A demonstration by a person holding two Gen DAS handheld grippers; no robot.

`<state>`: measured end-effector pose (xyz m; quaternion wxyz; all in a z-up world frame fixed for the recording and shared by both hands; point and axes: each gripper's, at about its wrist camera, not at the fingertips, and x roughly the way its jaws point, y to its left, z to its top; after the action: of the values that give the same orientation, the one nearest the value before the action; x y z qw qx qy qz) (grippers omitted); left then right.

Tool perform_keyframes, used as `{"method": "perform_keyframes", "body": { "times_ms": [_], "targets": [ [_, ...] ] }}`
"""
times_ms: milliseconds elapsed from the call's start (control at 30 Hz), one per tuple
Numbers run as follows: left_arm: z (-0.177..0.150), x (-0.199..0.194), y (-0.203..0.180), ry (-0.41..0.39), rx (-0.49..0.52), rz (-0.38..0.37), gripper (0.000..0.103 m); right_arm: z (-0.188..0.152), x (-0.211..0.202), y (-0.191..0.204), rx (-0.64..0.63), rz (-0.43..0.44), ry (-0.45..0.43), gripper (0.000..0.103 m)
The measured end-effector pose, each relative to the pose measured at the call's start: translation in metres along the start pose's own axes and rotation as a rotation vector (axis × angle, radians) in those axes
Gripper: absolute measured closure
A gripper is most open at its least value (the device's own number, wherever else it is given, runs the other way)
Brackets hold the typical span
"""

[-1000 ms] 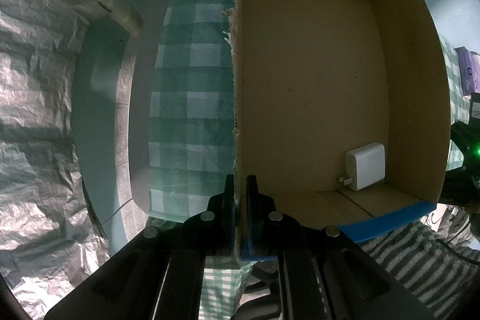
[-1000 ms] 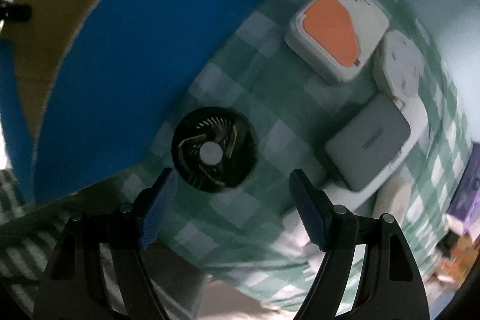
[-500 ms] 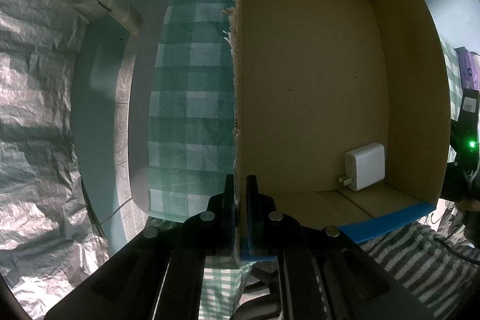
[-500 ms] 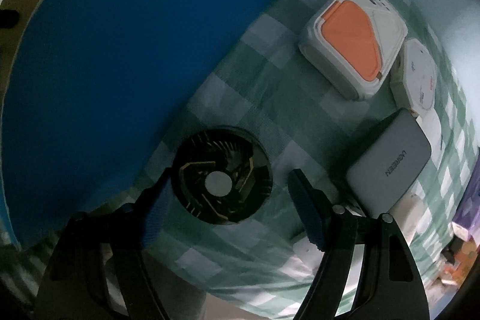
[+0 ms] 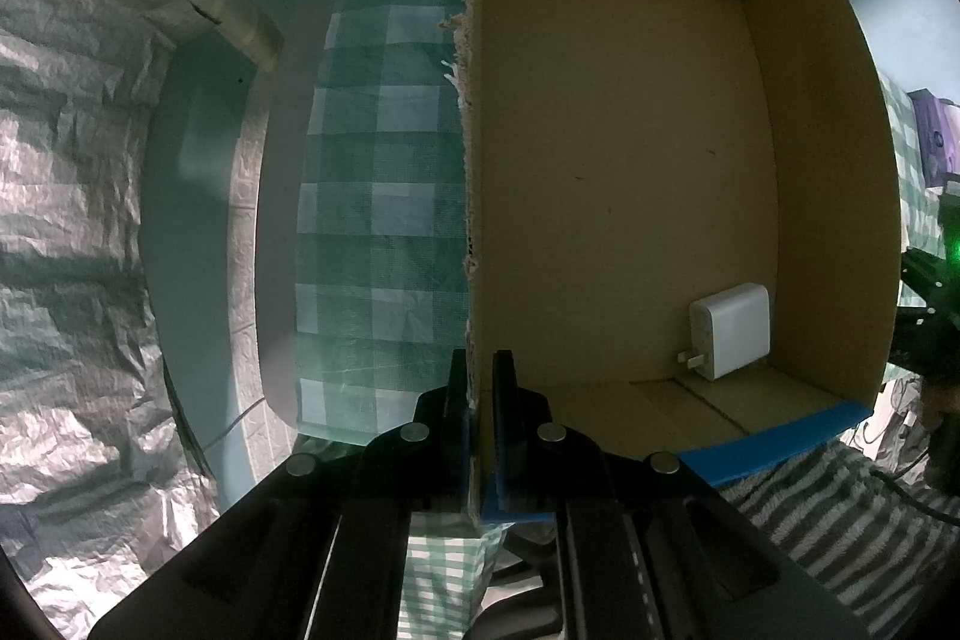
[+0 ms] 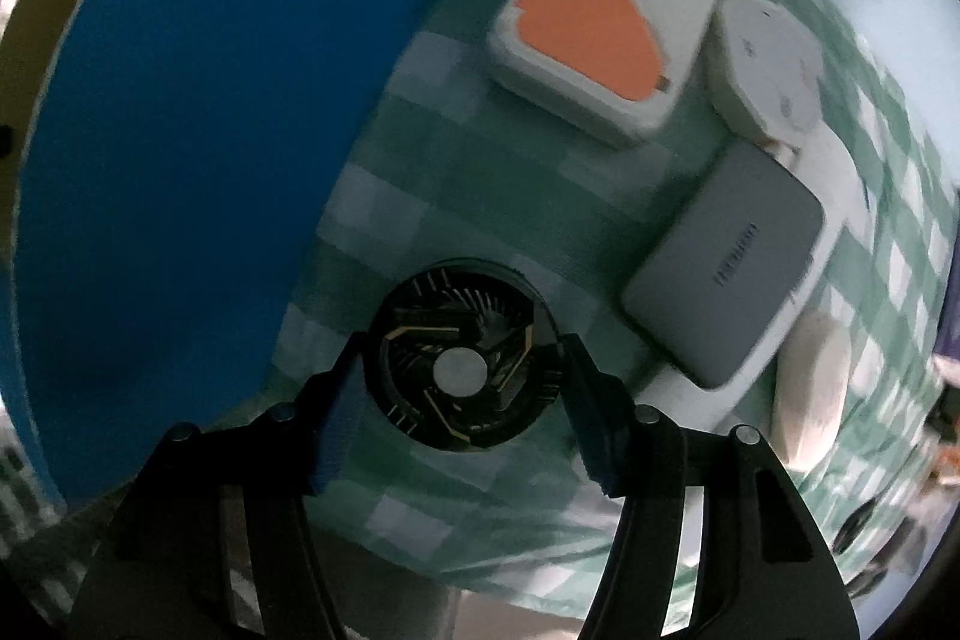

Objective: Flip cup upside down
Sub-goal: 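Close the right tool on the black fan and lift it, then lower the black fan into the box beside the charger and release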

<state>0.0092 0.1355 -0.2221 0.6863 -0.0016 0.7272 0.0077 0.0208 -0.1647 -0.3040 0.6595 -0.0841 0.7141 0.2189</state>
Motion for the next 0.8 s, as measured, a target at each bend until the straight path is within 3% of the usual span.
{"method": "perform_keyframes", "body": {
  "times_ms": [333,567,800],
  "targets": [
    [0.000,0.000,0.000,-0.004,0.009,0.004,0.097,-0.006,-0.037,-0.004,0.055,0.016,-0.030,0.041],
    [0.000,-0.001,0.000,-0.003,0.013,0.006,0.097,0.018,-0.076,-0.005,0.086,0.017,-0.054,0.041],
    [0.000,-0.001,-0.001,-0.005,0.021,0.011,0.097,0.013,-0.122,0.011,0.064,0.023,-0.099,0.041]
  ]
}}
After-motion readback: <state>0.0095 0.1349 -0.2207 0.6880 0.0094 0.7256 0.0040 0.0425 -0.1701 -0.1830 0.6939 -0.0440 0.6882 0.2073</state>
